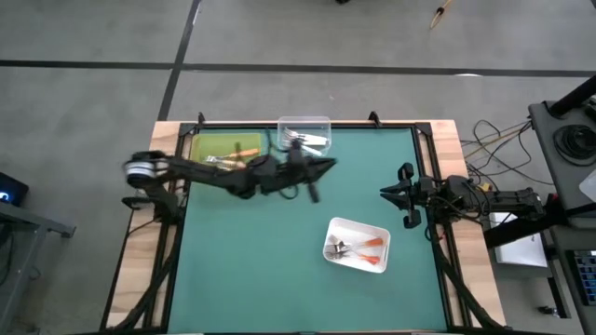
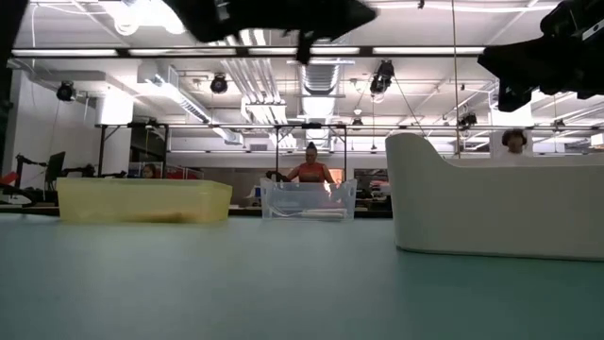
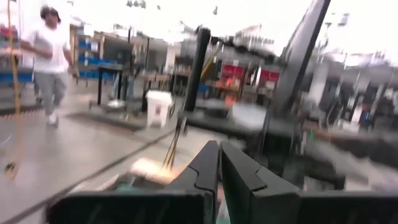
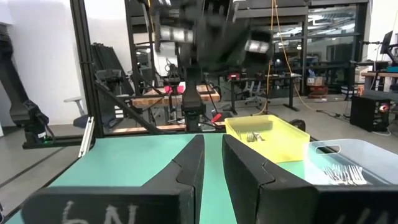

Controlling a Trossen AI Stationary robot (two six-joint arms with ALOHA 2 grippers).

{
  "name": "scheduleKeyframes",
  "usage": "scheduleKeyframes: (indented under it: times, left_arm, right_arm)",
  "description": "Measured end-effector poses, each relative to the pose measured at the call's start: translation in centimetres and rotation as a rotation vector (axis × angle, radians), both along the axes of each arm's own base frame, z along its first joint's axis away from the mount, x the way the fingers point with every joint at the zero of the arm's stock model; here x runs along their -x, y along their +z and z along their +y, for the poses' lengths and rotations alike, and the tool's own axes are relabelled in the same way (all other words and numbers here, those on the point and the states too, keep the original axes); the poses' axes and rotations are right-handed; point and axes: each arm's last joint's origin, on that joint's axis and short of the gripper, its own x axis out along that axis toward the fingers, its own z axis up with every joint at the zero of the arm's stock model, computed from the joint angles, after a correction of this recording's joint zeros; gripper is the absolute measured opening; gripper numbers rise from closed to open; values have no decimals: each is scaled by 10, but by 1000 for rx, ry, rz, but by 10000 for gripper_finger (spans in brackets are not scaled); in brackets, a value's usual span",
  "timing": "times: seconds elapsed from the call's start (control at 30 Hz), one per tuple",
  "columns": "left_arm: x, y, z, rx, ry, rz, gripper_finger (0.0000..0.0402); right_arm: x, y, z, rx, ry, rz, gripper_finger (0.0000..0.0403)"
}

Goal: Sort silverware by color (type)
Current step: Return to Home Position

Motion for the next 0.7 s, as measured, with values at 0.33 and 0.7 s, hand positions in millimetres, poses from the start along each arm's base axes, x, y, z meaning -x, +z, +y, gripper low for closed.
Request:
scheduleKeyframes:
  times: [0.33,0.7]
  left_arm:
    - [-138,84,6,-18,0,-444,0]
    - [-116,-28,4,-30,-78,-446,0]
  right_arm:
    - [0,0,0,0,0,0,47]
    - [-1,-4,0,0,0,60,47]
